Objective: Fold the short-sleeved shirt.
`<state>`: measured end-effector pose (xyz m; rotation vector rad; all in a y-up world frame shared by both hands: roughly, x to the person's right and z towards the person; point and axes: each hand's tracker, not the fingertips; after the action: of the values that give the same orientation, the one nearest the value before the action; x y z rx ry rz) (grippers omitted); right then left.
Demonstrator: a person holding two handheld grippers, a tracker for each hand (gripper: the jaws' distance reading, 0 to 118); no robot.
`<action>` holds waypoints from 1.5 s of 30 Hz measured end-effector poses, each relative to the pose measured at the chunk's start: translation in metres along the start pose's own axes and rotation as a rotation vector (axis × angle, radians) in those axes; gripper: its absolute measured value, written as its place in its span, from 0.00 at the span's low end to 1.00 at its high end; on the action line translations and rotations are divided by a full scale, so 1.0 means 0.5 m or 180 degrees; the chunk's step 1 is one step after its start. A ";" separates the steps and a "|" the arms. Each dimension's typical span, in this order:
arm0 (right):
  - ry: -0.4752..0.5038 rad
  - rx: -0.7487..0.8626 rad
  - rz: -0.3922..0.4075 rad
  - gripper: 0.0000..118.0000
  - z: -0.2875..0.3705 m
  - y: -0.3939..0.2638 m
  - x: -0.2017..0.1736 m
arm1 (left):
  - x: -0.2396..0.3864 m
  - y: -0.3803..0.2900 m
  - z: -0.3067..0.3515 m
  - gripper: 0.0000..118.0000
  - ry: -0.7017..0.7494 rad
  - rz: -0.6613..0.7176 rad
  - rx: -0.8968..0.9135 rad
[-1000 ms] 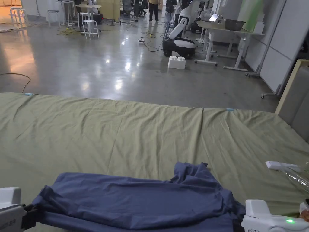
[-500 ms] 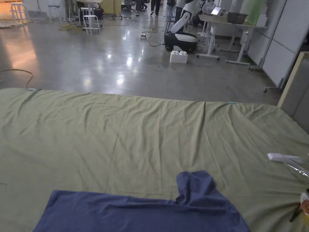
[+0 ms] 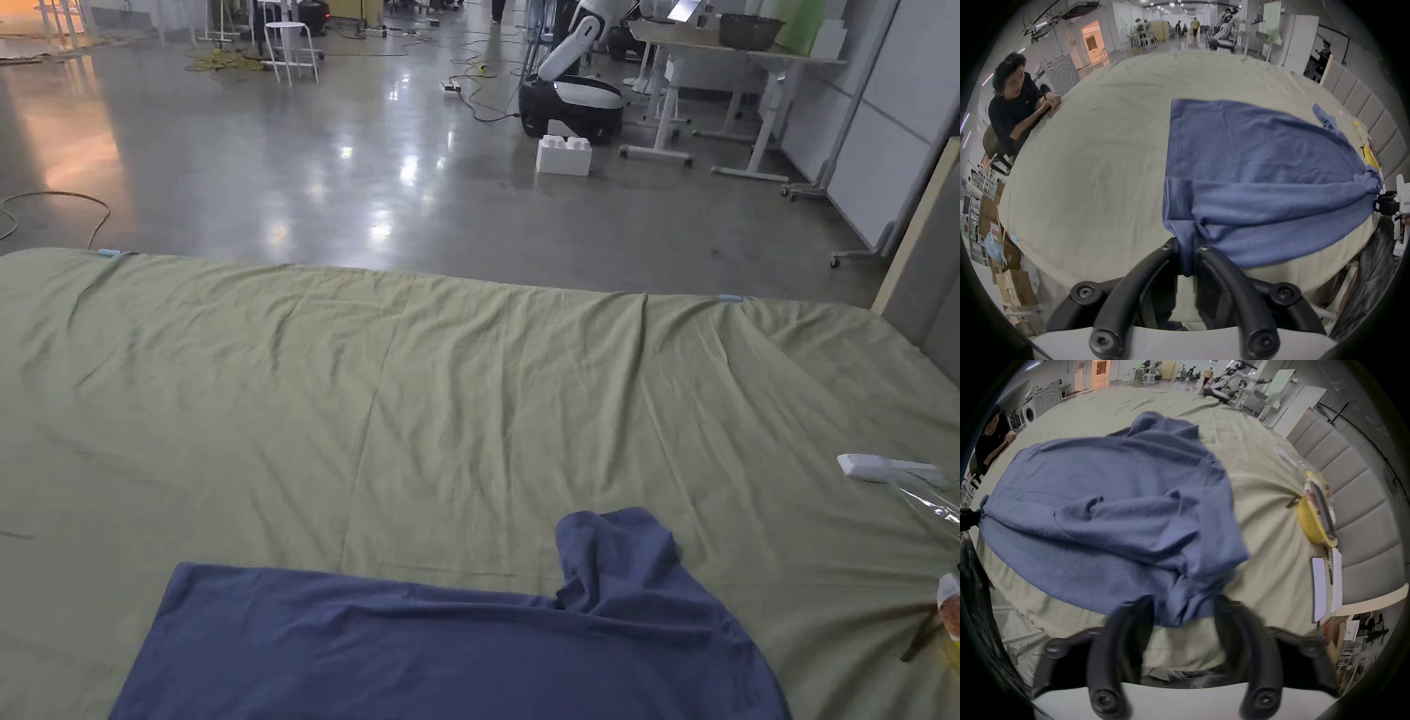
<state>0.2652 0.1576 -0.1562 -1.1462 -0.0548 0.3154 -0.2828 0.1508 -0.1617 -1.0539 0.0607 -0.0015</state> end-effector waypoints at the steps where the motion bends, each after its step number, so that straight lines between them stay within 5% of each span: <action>1: -0.0037 0.0091 -0.0063 0.61 0.016 0.003 0.004 | 0.002 0.004 0.013 0.29 -0.0008 -0.0012 0.0105; 4: -0.0006 0.0599 -0.0331 0.62 0.081 0.027 0.015 | 0.011 0.034 0.047 0.50 0.0033 0.0019 0.0475; 9: 0.0155 0.1804 -0.0814 0.67 0.162 0.085 0.000 | 0.067 0.100 0.104 0.51 -0.0035 0.0073 0.1348; 15: -0.0084 0.2809 -0.1084 0.66 0.204 0.141 -0.055 | 0.150 0.146 0.154 0.50 0.0129 0.0015 0.2279; 18: -0.0182 0.3129 -0.1111 0.43 0.214 0.157 -0.077 | 0.177 0.154 0.165 0.41 0.0066 -0.0033 0.2476; 20: -0.0169 0.3213 -0.1040 0.14 0.218 0.166 -0.088 | 0.192 0.152 0.171 0.14 0.0100 -0.0092 0.2576; 26: -0.0182 0.3501 -0.0890 0.01 0.237 0.178 -0.114 | 0.200 0.153 0.199 0.03 0.0101 0.0096 0.2800; 33: -0.0216 0.3540 -0.0835 0.01 0.238 0.182 -0.123 | 0.159 0.164 0.177 0.02 0.0228 0.0195 0.2686; 43: -0.0095 0.3178 -0.0750 0.01 0.175 0.194 -0.104 | 0.008 0.276 -0.061 0.03 -0.0014 0.0363 0.1156; 45: -0.0093 0.3099 -0.0736 0.01 0.160 0.193 -0.101 | -0.006 0.304 -0.116 0.13 -0.0035 0.0361 0.0880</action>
<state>0.1799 0.2509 -0.2039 -0.1647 -0.0495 0.1165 -0.2930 0.1754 -0.3222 -0.7731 0.1071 0.0963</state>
